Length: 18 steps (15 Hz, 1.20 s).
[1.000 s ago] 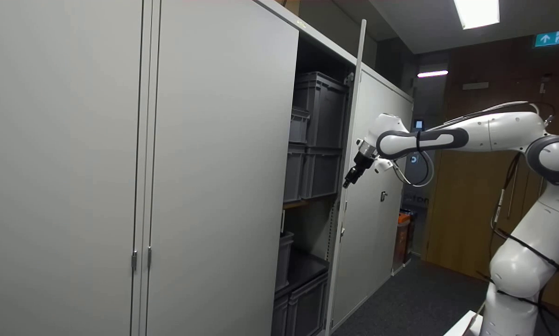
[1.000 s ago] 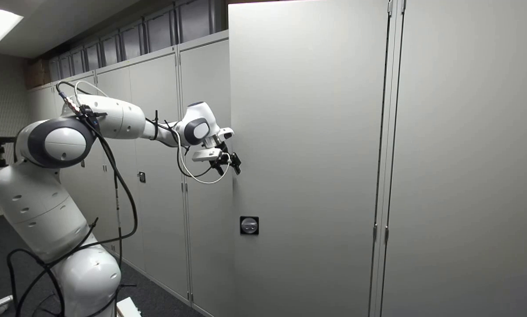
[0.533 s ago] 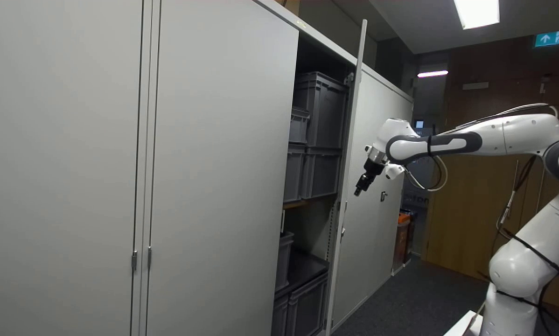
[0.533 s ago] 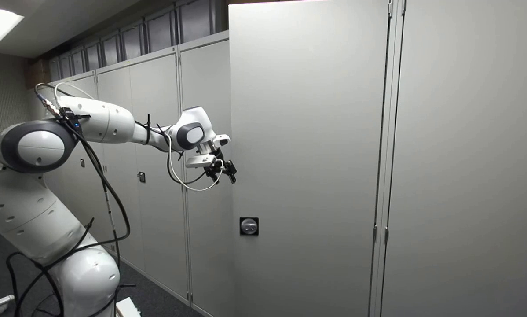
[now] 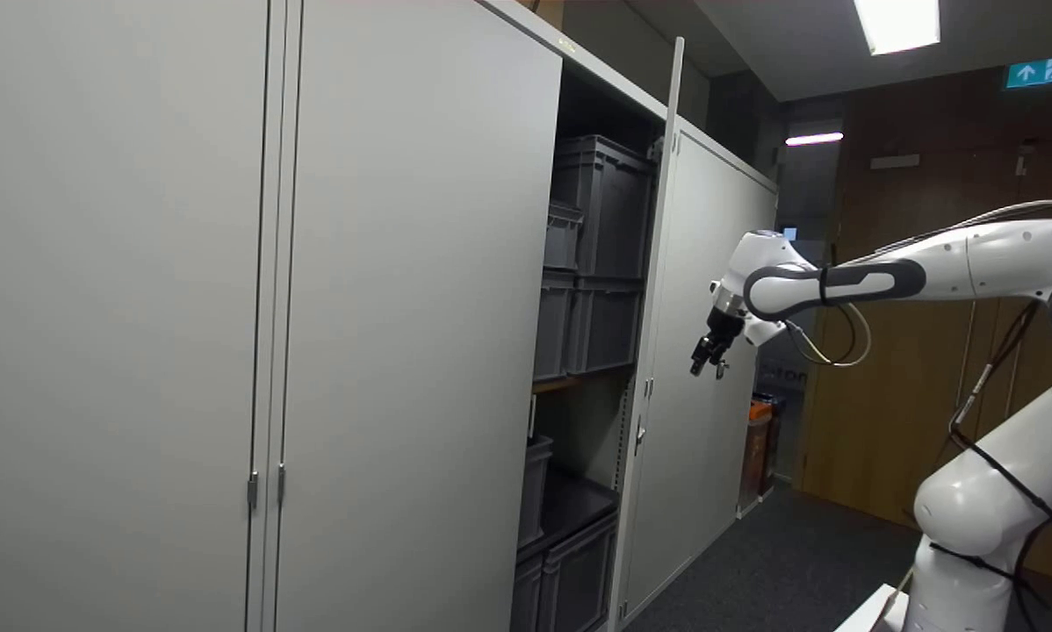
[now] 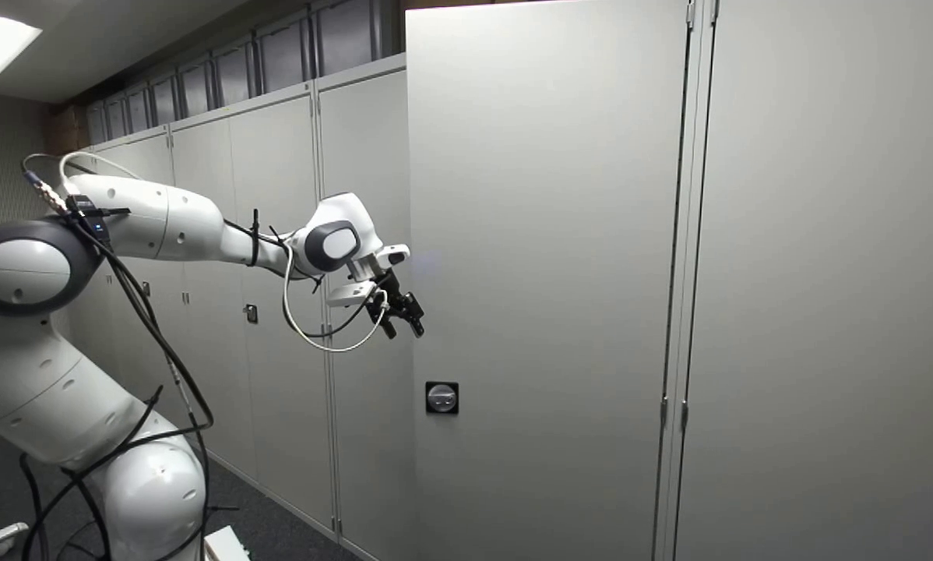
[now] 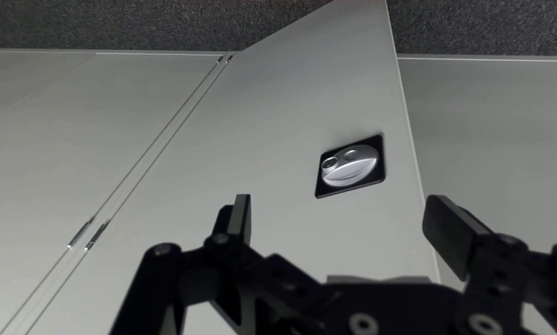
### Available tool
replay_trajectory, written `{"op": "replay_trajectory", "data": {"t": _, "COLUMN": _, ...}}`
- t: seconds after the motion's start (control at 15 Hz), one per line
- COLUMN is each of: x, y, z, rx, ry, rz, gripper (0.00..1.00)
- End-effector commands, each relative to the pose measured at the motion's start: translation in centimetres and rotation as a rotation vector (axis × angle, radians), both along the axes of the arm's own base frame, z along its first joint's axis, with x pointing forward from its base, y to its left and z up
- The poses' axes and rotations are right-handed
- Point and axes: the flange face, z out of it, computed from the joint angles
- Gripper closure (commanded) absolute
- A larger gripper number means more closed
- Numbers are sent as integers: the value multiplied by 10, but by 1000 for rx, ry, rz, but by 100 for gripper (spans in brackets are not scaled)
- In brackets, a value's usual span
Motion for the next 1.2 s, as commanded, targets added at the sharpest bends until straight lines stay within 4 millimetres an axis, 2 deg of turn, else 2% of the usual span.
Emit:
{"op": "replay_trajectory", "data": {"t": 0.0, "x": -9, "y": -18, "z": 3, "rx": 6, "ry": -24, "rz": -64, "gripper": 0}}
{"op": "replay_trajectory", "data": {"t": 0.27, "x": -7, "y": -33, "z": 9, "rx": 54, "ry": -47, "rz": -55, "gripper": 0}}
{"op": "replay_trajectory", "data": {"t": 0.47, "x": -10, "y": -43, "z": 9, "rx": 79, "ry": 3, "rz": -87, "gripper": 0}}
{"op": "replay_trajectory", "data": {"t": 0.53, "x": -3, "y": -38, "z": 4, "rx": 55, "ry": -9, "rz": -87, "gripper": 0}}
{"op": "replay_trajectory", "data": {"t": 1.13, "x": -4, "y": -42, "z": 3, "rx": 64, "ry": -4, "rz": -97, "gripper": 0}}
